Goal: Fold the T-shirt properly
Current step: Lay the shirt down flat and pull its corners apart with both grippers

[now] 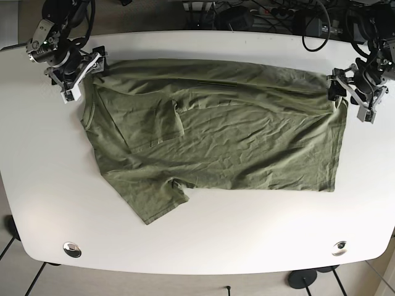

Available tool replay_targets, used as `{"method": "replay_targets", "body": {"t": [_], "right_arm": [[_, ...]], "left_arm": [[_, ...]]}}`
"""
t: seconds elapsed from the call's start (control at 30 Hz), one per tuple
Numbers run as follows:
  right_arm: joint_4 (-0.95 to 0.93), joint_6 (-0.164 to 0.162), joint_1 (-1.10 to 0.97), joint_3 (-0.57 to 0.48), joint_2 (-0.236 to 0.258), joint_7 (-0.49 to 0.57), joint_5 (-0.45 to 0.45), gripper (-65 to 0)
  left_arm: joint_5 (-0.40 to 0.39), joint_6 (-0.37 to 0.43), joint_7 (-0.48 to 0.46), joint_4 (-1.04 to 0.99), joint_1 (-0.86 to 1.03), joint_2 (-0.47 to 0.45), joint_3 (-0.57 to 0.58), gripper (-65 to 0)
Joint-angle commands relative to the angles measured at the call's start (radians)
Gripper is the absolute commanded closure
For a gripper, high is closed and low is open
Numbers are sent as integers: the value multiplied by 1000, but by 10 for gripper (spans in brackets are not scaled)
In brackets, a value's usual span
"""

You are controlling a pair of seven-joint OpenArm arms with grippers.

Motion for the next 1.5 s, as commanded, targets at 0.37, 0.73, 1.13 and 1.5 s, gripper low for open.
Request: {"method": "replay_targets", "body": {"t": [0.37, 0.73, 1.13, 1.5], "right_arm": [[22, -1, -7, 165, 99, -144, 426, -599], [22, -1, -7, 160, 94, -144, 443, -598], [18, -1, -3, 31, 94, -140, 440, -598], [21, -1, -21, 41, 97, -138, 405, -598]], "left_arm": [[-73, -244, 105, 49, -51, 48, -133, -414], [225, -247, 103, 161, -37, 226, -1, -317], [219, -252, 88, -54, -133, 270, -236, -375], [237, -252, -6, -69, -98, 233, -46, -181]]}}
